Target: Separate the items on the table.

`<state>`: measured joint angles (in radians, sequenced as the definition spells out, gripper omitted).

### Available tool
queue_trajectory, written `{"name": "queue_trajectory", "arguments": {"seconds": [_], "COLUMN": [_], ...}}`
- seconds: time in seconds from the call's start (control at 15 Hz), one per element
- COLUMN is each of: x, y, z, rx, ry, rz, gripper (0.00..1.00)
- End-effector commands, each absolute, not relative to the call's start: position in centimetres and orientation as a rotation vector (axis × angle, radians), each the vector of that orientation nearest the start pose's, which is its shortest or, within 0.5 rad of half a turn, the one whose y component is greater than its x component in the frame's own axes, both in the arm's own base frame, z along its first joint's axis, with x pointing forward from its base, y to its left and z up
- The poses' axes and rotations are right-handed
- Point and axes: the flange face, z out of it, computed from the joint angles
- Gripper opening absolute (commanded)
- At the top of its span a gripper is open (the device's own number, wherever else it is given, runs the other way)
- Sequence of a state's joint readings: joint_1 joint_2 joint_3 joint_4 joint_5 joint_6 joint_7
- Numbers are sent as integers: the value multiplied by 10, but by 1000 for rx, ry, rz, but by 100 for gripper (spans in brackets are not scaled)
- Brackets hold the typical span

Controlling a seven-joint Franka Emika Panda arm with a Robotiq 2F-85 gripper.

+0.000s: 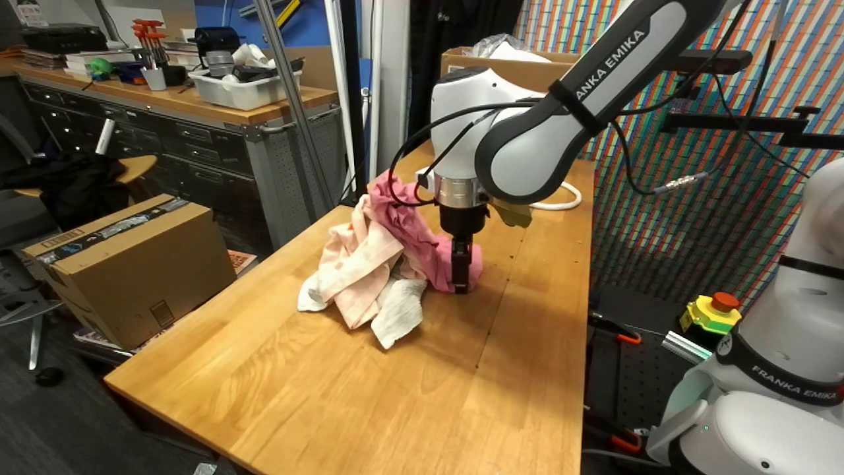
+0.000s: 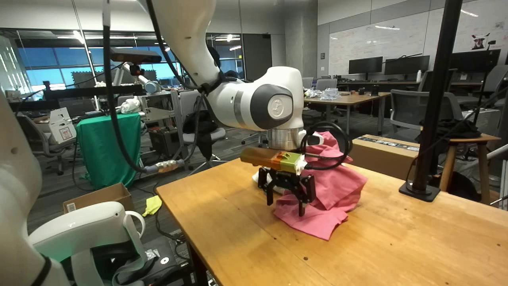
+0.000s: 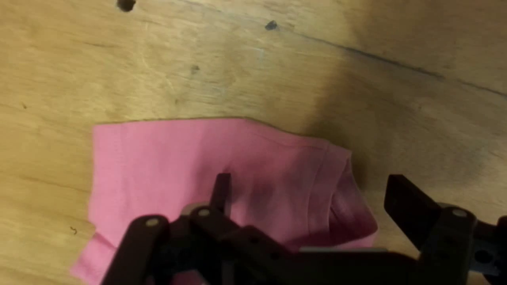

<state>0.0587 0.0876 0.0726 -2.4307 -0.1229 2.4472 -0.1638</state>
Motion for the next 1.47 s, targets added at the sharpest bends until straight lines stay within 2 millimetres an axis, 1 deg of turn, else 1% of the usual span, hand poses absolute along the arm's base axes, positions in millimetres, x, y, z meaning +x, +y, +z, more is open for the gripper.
{"name": "queue_trajectory", "arguments": {"seconds": [0.0,0.47,0.87,0.93,1.0,1.27,1.4], "x": [479,483,485,485,484,483,483], "y": [62,52,46,46,46,44,42], "z": [260,257,252,251,250,249,253], "rx": [-3183,-3247,-3265,-3260,-3248,-3241,-3244], "ry": [-635,-611,-577,-580,-580,-563,-550], "rz": [24,-65,-66,-58,-45,-34,-46], "gripper": [100,100,100,78,74,42,27]}}
